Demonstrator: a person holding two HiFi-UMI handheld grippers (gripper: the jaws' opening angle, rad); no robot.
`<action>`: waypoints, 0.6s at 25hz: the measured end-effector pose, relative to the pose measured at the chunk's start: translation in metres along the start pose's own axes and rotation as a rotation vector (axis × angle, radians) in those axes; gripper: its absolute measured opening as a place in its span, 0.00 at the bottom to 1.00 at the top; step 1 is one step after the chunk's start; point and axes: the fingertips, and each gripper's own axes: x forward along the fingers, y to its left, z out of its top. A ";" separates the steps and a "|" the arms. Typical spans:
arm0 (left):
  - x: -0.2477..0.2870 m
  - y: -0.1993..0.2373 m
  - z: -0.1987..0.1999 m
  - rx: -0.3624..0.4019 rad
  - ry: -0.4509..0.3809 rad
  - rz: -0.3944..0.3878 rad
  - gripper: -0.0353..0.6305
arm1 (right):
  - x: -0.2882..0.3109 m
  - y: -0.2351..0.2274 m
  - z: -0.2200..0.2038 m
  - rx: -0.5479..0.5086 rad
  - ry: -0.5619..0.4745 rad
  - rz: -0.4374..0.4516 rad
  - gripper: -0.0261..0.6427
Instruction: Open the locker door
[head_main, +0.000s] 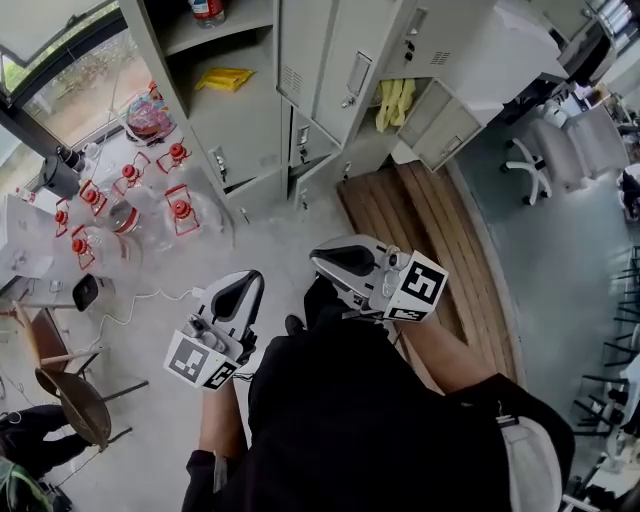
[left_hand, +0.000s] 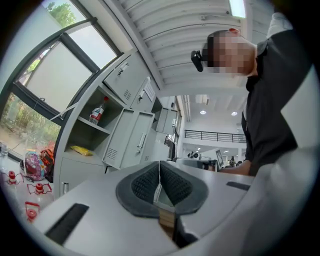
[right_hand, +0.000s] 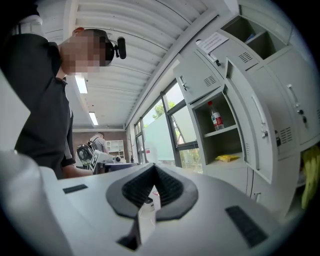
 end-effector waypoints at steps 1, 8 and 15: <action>-0.002 0.000 -0.002 -0.008 -0.002 0.002 0.08 | 0.000 0.001 -0.002 -0.002 0.005 -0.004 0.06; -0.006 -0.008 0.004 0.009 -0.004 -0.033 0.08 | -0.005 0.003 0.004 -0.047 -0.011 -0.045 0.06; -0.011 -0.012 0.002 -0.002 -0.007 -0.035 0.08 | -0.009 0.012 0.007 -0.076 -0.006 -0.039 0.06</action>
